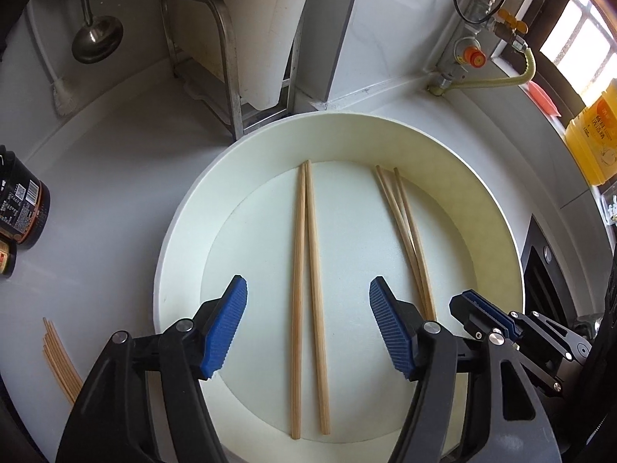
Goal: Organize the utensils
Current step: 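Open both tools to drop the chopsticks into the basin, then move both open tools back to the chopstick row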
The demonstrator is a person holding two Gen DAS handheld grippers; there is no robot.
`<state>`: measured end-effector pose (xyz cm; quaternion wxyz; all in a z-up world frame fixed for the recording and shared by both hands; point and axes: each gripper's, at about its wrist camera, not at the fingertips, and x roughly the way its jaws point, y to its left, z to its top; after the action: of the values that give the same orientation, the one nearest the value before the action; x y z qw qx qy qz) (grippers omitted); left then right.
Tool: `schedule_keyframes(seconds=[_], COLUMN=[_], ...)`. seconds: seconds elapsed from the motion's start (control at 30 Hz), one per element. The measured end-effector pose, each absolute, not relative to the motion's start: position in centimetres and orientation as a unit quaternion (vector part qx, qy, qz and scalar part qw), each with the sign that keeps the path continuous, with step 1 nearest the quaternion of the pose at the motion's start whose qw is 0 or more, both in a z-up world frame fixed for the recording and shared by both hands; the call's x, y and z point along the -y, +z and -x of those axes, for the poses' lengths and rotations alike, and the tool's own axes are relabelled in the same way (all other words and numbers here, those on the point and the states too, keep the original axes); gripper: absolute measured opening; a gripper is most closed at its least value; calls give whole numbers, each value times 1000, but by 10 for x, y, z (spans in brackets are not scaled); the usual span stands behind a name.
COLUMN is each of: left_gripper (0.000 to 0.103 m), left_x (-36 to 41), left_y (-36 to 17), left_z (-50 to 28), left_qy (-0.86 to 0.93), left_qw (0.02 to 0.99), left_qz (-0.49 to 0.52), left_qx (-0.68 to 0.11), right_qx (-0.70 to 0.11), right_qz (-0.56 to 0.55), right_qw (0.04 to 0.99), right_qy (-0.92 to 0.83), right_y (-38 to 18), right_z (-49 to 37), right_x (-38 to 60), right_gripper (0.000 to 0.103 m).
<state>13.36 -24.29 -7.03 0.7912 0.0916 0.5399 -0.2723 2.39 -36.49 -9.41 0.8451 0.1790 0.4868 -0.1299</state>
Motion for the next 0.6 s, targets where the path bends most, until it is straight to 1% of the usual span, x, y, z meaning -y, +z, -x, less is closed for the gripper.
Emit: schedule_keyframes(seconds=[0.13,0.27,0.43,0.6], left_gripper=[68,71,74,75], left_x=[227,207,180,149], left_y=[-64,-56,-45,-36], left_z=[-130,-123,-113,-103], left_qy=[-262,-253,-240,-227], left_qw=[797,804,816,825], left_qz=[-84,-82,-76,-65], left_qx=[-538,-532,-521,-514], right_qx=[-483,-478,-475,-471], right_qz=[-178,-173,-163,-152], right_qw=[848,852,857,863], right_qy=[-129,-125,-113,-100], right_y=[-88,-82,-73,-64], right_z=[-19,-15,-10,-4], right_x=[361,352,333,312], right_gripper=[11,16,19,21])
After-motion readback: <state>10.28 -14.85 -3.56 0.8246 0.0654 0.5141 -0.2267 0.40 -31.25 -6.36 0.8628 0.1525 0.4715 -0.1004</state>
